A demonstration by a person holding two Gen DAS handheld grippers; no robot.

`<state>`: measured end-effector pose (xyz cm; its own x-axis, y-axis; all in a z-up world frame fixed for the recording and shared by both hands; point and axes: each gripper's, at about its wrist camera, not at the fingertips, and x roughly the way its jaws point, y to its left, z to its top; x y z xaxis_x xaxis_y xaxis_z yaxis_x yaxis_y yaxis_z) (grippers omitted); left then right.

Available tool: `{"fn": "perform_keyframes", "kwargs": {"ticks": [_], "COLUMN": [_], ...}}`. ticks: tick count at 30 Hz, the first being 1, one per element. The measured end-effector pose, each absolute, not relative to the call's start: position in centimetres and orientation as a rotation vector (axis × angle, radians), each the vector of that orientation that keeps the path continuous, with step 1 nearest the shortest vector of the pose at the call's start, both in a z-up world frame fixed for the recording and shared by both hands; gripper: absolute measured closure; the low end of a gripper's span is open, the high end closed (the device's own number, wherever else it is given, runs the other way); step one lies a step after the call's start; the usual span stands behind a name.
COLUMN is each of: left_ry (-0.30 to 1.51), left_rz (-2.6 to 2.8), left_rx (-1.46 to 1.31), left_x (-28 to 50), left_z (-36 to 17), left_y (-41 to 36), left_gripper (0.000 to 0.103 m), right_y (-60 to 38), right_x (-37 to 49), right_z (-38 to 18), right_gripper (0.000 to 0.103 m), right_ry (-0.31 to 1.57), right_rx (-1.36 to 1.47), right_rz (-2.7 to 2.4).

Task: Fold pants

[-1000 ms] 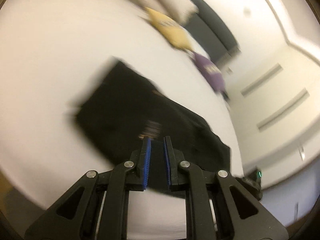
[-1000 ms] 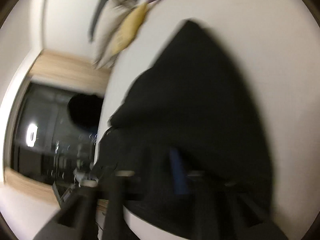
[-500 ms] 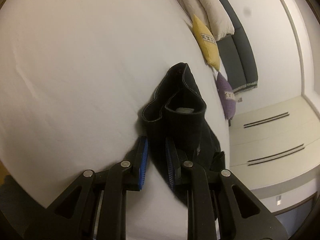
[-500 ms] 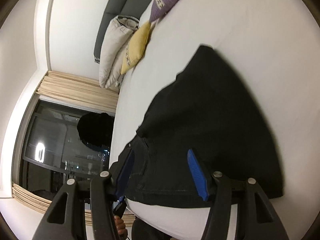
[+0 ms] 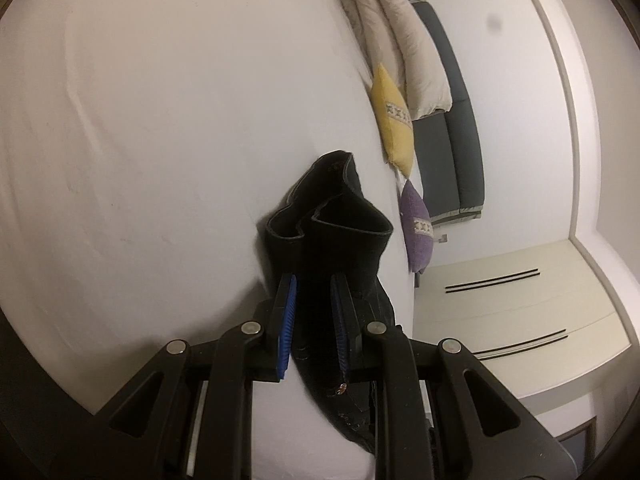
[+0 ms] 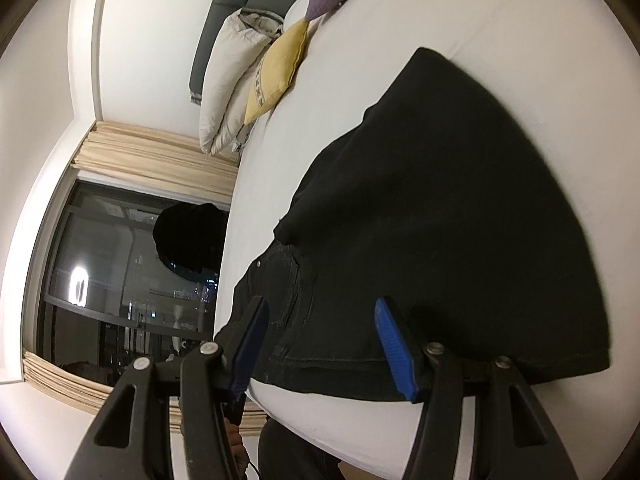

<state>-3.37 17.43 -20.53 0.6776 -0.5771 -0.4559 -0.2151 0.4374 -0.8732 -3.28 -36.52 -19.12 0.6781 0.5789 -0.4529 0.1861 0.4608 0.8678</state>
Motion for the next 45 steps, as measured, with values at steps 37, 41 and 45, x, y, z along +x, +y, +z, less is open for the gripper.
{"fn": "perform_keyframes", "kwargs": {"ticks": [37,41,45], "left_ry": [0.806,0.796,0.799], "left_rz": [-0.31,-0.326,-0.318], "left_rx": [-1.298,-1.317,-1.307], "left_x": [2.0,1.9,1.9], "left_z": [-24.5,-24.9,-25.0], "left_y": [16.1,16.3,16.5], "left_gripper": [0.09,0.091,0.091], "right_y": [-35.8,-33.5,-29.8], "right_x": [-2.3,0.0,3.6], "right_z": [-18.9,-18.1,-17.4], "right_gripper": [0.044,0.044,0.044], "right_ry": [0.86,0.897,0.938], "right_rx": [1.024,0.953,0.883], "right_rz": [0.279,0.317,0.412]}}
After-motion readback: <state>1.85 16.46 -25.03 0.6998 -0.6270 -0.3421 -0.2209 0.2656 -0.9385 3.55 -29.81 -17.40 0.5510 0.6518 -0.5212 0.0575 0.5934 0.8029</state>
